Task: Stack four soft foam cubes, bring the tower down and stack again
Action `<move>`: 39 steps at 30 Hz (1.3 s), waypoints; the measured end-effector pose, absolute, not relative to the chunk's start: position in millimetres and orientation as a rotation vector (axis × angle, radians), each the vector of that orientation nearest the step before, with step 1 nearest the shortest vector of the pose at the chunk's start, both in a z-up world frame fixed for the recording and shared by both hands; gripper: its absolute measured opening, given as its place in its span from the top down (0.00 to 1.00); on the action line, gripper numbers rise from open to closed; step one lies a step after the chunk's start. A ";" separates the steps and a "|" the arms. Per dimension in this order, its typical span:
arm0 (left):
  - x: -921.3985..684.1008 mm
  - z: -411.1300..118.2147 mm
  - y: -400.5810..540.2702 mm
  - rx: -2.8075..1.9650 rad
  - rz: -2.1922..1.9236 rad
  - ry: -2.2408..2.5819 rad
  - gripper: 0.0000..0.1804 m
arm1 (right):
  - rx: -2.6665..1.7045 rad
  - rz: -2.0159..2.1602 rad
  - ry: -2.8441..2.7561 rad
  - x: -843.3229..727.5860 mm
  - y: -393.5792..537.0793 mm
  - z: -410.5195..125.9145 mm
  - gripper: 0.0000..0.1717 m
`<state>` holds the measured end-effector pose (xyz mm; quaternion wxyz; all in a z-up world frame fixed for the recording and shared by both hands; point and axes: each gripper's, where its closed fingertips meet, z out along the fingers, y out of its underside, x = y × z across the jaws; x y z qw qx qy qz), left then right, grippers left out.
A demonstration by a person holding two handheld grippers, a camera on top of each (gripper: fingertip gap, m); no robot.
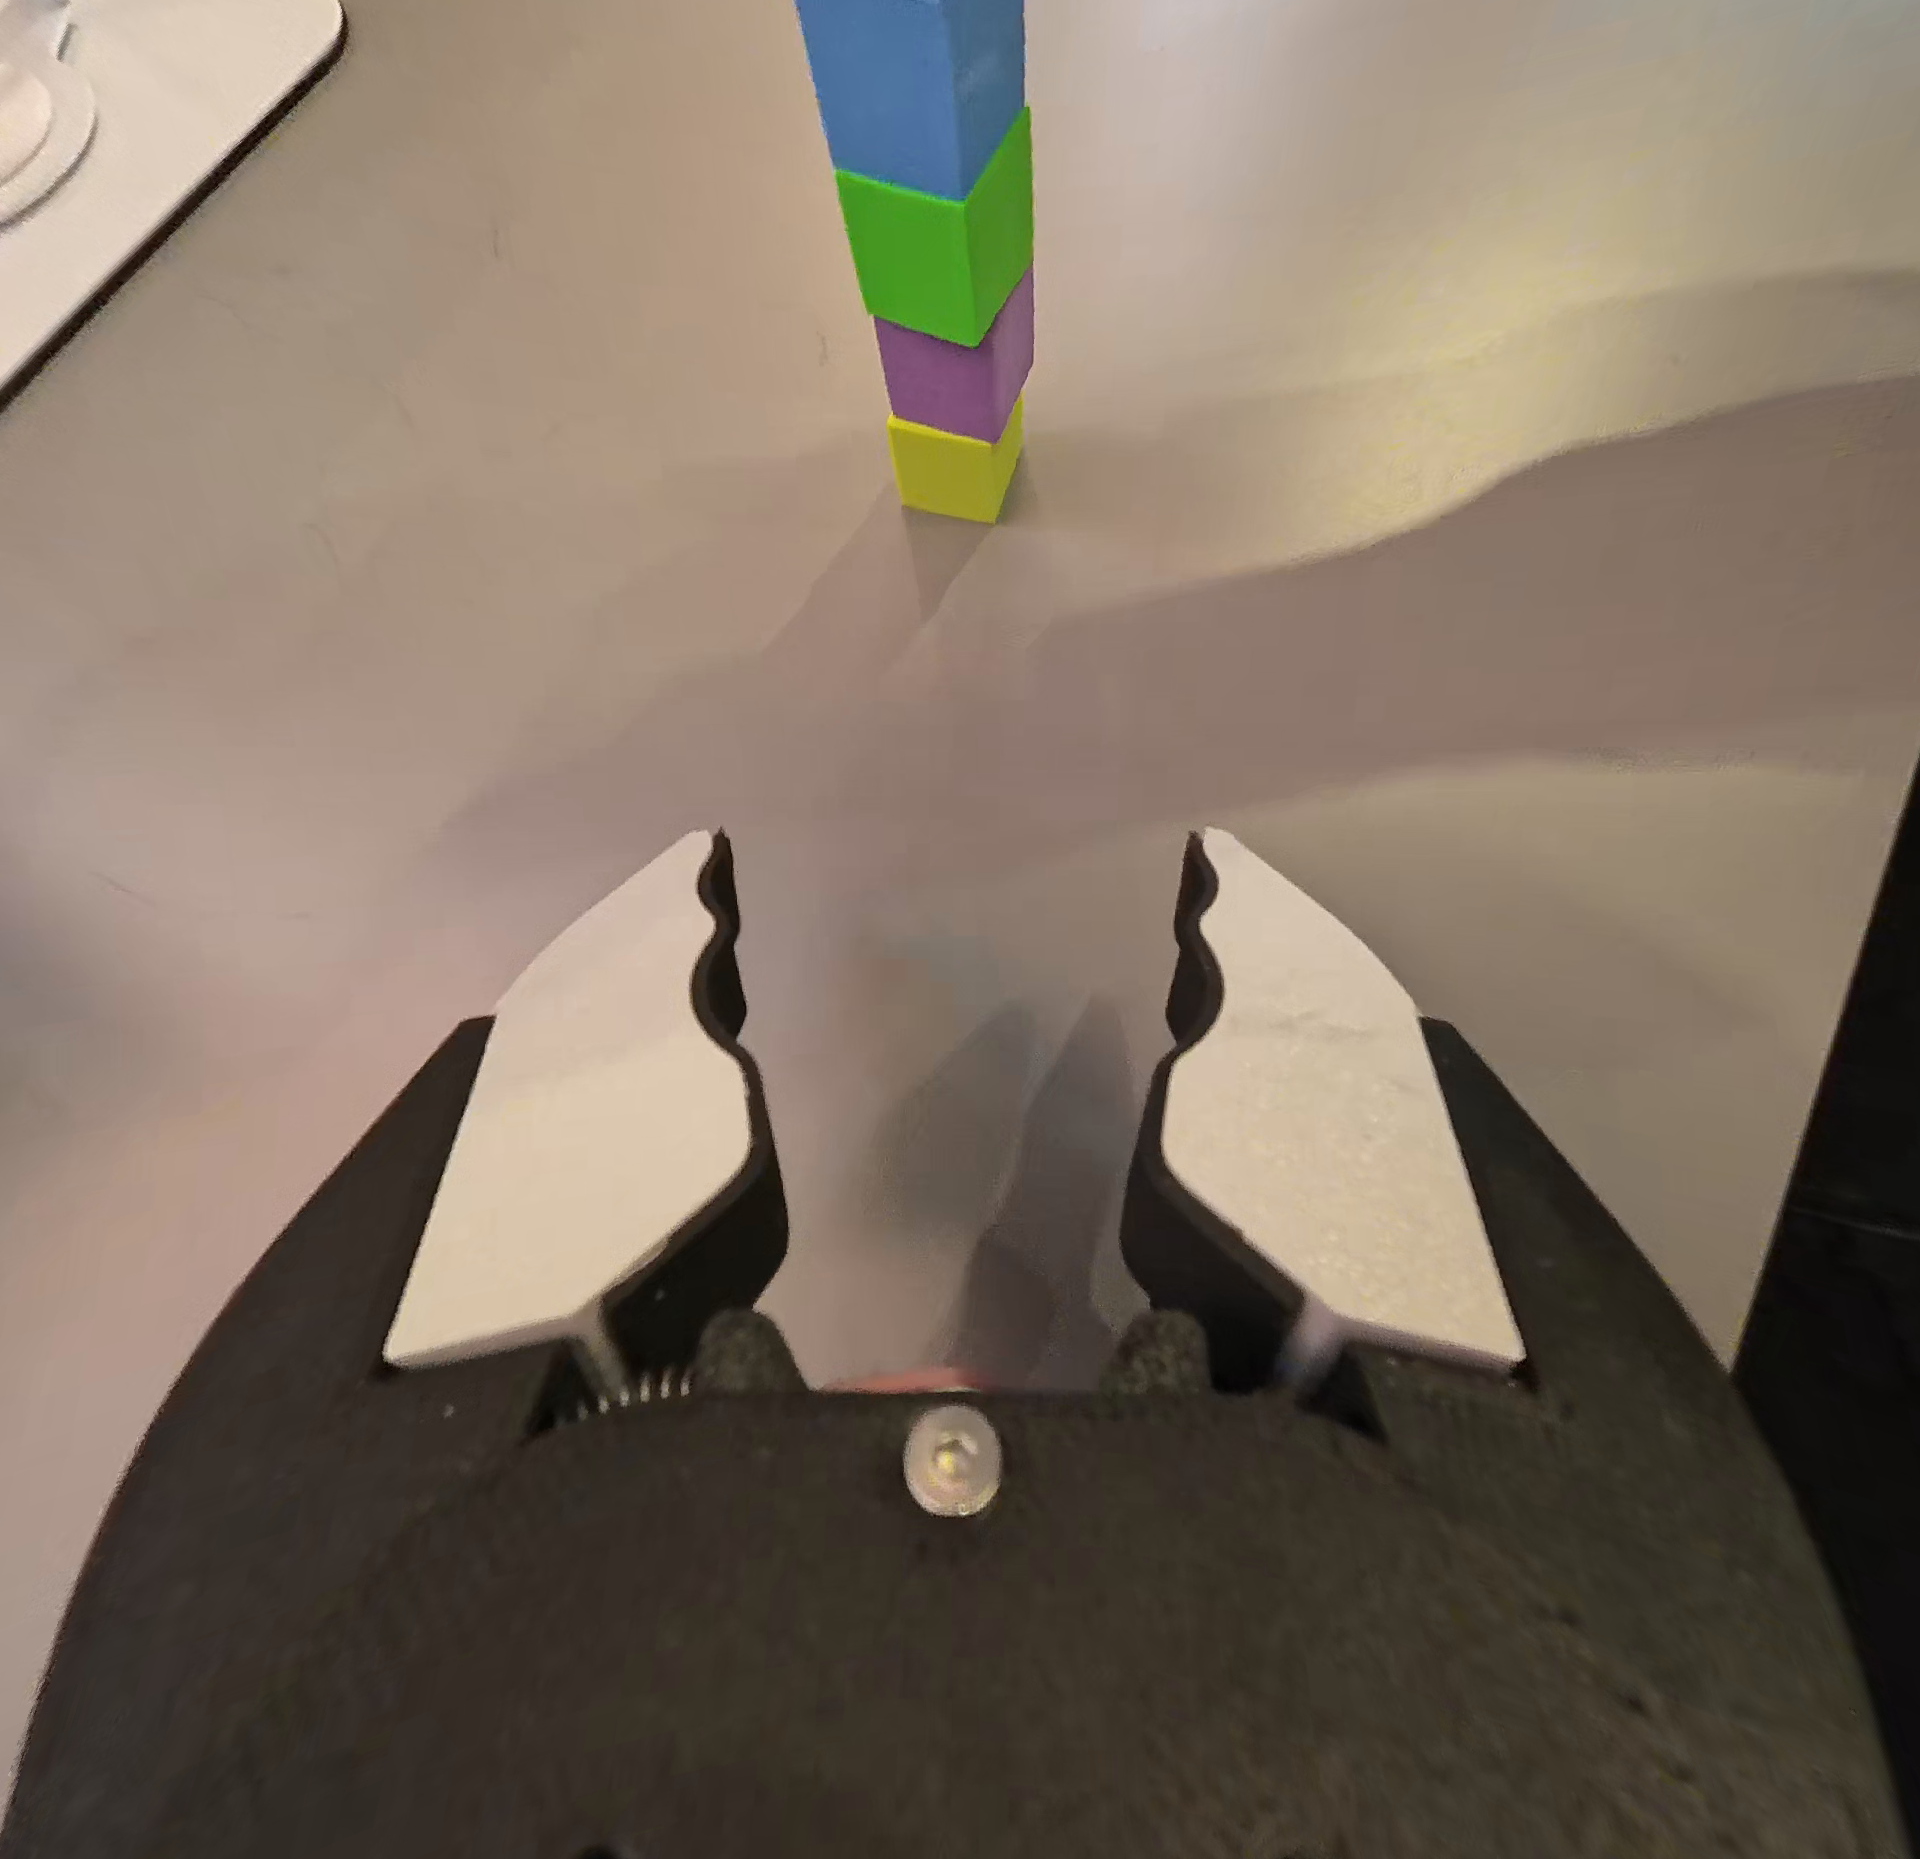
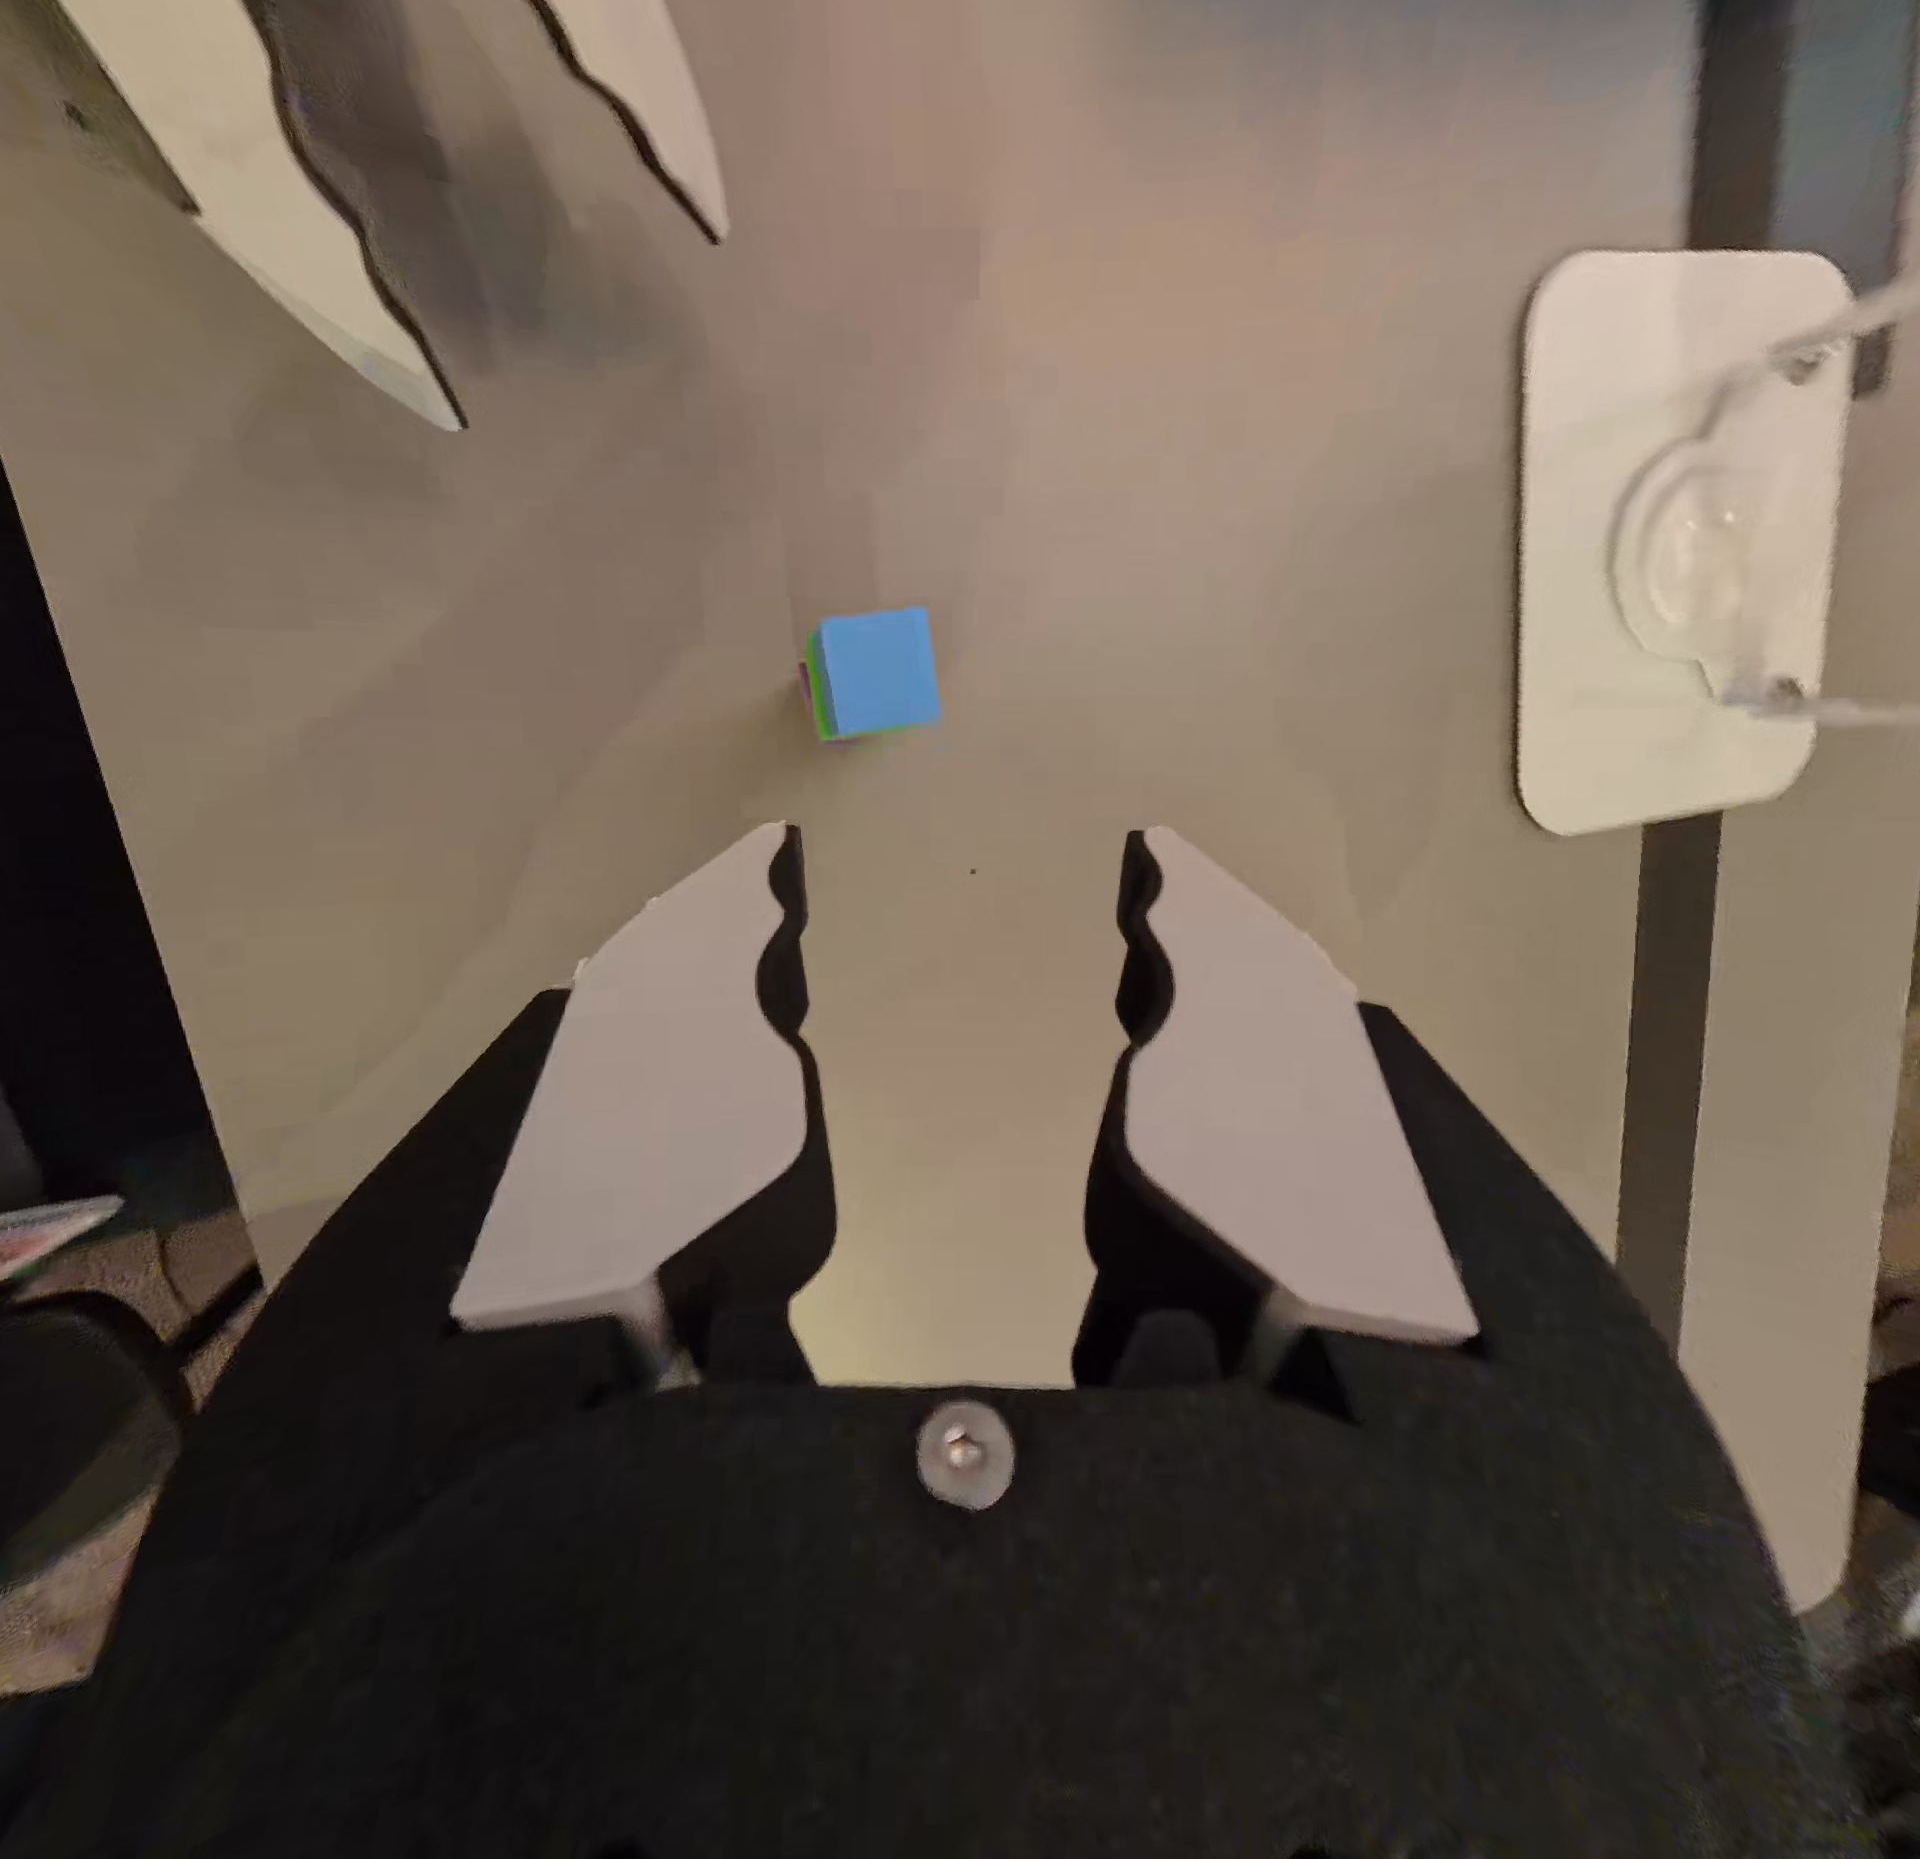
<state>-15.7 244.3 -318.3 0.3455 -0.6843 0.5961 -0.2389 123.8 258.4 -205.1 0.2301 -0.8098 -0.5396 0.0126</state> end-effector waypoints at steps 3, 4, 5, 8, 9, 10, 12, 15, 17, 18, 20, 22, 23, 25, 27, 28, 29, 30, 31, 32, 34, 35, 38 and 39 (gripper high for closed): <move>-12.2 -310.0 241.8 -1.771 -0.622 1.533 0.55 | -2.234 0.059 -1.285 143.1 252.0 -188.9 0.69; -11.4 -307.6 241.0 -1.771 -0.616 1.531 0.55 | -2.230 0.078 -1.214 148.4 249.7 -183.5 0.70; -11.2 -305.2 240.7 -1.774 -0.602 1.529 0.55 | -2.219 0.105 -1.143 152.6 247.2 -178.2 0.70; -10.5 -295.1 240.2 -1.778 -0.564 1.516 0.55 | -2.159 0.186 -0.925 162.9 243.4 -165.3 0.71; -10.5 -290.7 240.5 -1.782 -0.550 1.505 0.55 | -2.141 0.202 -0.844 167.6 243.9 -162.9 0.72; -10.5 -285.8 240.7 -1.786 -0.540 1.490 0.55 | -2.130 0.206 -0.758 174.3 245.1 -162.4 0.72; -9.8 -274.9 240.5 -1.788 -0.531 1.451 0.55 | -2.106 0.212 -0.599 187.0 247.5 -166.5 0.73; -6.9 -258.5 241.4 -1.792 -0.542 1.360 0.56 | -2.051 0.206 -0.391 207.3 249.5 -178.5 0.74; -4.8 -251.6 244.1 -1.813 -0.561 1.281 0.56 | -1.989 0.226 -0.251 217.7 248.4 -185.0 0.76; -3.6 -249.7 245.5 -1.823 -0.570 1.245 0.56 | -1.951 0.213 -0.199 224.3 247.6 -187.8 0.79; -1.5 -247.6 249.4 -1.835 -0.574 1.171 0.57 | -1.925 0.178 -0.135 236.2 245.1 -196.8 0.80; 0.1 -247.7 254.2 -1.850 -0.570 1.099 0.59 | -1.894 0.175 -0.069 245.2 241.8 -201.9 0.84; 1.5 -248.9 256.0 -1.857 -0.573 1.070 0.60 | -1.880 0.169 -0.047 249.4 240.7 -204.6 0.87; 3.9 -253.7 260.1 -1.869 -0.555 1.034 0.64 | -1.870 0.175 -0.015 256.8 240.4 -213.2 0.91; 8.0 -260.1 260.6 -1.866 -0.553 1.045 0.78 | -1.891 0.168 -0.014 262.3 240.7 -225.6 1.00; 9.8 -262.0 261.7 -1.861 -0.560 1.039 0.84 | -1.909 0.157 -0.014 265.2 241.3 -231.6 1.00; 10.7 -263.9 263.2 -1.862 -0.565 1.027 0.89 | -1.922 0.143 -0.014 268.1 242.3 -236.1 1.00; 10.5 -266.2 265.7 -1.864 -0.565 1.013 0.95 | -1.931 0.129 -0.013 270.8 243.7 -239.3 1.00; 8.6 -267.8 270.7 -1.863 -0.550 0.987 0.97 | -1.934 0.115 -0.013 273.1 245.3 -241.2 1.00; 5.8 -269.7 276.4 -1.861 -0.531 0.959 1.00 | -1.935 0.105 -0.014 274.6 247.1 -242.5 1.00; -3.0 -276.8 288.6 -1.886 -0.498 0.904 1.00 | -1.950 0.101 -0.021 274.6 250.4 -246.3 0.98; -8.4 -280.0 294.4 -1.896 -0.484 0.874 1.00 | -1.957 0.093 -0.027 274.2 251.6 -248.2 0.97; -25.1 -290.5 310.3 -1.924 -0.454 0.786 0.99 | -1.978 0.057 -0.053 272.2 254.1 -252.9 0.95; -30.1 -294.1 315.1 -1.929 -0.435 0.765 0.98 | -1.979 0.051 -0.058 271.3 254.8 -253.4 0.93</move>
